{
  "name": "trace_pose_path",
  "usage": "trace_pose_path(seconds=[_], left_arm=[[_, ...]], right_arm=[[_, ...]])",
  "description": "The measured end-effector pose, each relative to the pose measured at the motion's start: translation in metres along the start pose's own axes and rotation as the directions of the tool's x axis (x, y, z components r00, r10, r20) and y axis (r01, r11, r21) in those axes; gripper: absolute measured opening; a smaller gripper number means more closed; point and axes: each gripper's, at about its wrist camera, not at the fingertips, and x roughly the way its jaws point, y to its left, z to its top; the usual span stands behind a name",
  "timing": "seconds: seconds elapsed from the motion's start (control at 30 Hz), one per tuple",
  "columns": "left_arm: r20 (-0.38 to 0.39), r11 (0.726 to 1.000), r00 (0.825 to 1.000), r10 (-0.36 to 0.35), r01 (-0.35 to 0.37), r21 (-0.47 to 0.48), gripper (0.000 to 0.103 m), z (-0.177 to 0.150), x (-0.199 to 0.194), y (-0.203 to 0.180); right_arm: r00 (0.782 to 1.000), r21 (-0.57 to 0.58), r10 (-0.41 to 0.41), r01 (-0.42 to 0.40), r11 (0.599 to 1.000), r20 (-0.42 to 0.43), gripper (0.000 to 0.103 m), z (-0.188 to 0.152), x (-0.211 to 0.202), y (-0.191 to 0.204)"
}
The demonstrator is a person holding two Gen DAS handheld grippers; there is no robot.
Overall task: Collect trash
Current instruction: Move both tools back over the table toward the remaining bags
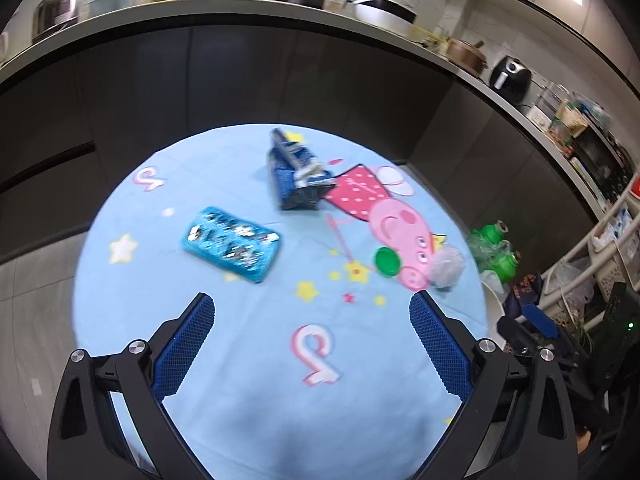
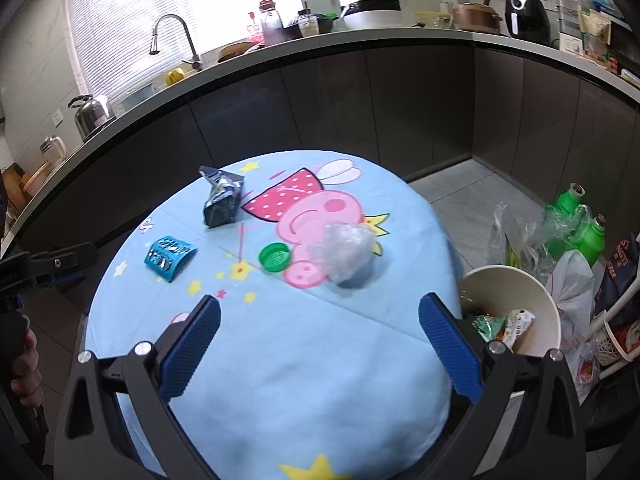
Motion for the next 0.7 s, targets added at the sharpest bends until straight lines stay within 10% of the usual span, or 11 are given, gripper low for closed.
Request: trace_pose_path(seconds=[0.33, 0.7], left_arm=[[-0.008, 0.996, 0.999, 0.049, -0.049, -0.074, 0.094, -0.014, -0.021, 0.048], [-0.086, 0.995, 0.995, 0.055, -0.062, -0.079, 0.094, 0.010, 0.038, 0.075]], right_arm=[[0.998, -0.039, 0.059, -0.060, 0.997, -0.011, 0.099, 0.003, 0.006, 0.036], [0.995, 0.077, -0.055, 0.062, 0.995, -0.086, 0.095, 0.023, 0.061, 0.004]])
